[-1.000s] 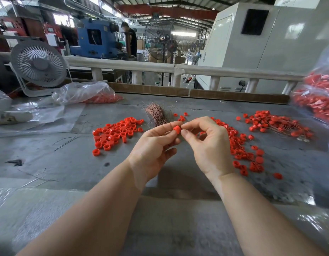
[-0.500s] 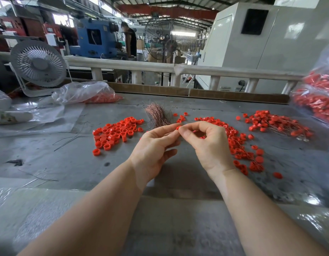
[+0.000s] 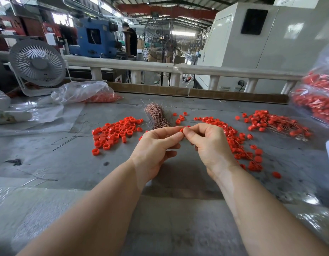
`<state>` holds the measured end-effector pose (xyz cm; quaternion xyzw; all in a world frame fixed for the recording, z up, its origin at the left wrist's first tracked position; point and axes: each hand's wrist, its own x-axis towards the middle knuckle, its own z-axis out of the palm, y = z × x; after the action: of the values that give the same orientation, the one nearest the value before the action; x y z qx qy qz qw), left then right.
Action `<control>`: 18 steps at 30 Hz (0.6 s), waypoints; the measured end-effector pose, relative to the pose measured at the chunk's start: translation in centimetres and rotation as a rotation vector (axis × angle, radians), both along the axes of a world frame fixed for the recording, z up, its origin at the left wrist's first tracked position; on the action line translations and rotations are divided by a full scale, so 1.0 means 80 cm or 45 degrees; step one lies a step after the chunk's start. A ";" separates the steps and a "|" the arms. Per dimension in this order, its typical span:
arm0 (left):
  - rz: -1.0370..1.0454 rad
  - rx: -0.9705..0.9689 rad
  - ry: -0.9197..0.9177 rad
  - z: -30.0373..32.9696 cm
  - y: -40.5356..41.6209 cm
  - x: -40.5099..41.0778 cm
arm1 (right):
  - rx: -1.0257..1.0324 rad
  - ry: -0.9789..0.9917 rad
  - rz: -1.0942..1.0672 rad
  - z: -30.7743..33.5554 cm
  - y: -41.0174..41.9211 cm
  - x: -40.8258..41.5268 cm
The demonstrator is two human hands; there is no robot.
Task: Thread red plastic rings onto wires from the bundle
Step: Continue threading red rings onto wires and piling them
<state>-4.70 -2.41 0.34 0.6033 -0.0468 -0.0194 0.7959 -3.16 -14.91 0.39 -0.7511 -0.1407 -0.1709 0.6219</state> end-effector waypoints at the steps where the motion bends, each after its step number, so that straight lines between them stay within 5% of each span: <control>1: -0.006 -0.006 0.008 0.001 0.001 0.000 | 0.002 0.001 -0.004 0.000 0.000 0.000; 18: 0.059 0.019 -0.065 0.002 0.003 -0.001 | 0.198 0.208 0.168 0.002 0.002 -0.002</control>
<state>-4.80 -2.17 0.50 0.6103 -0.0530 0.0139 0.7903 -3.28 -14.74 0.54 -0.7012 -0.1251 -0.0783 0.6975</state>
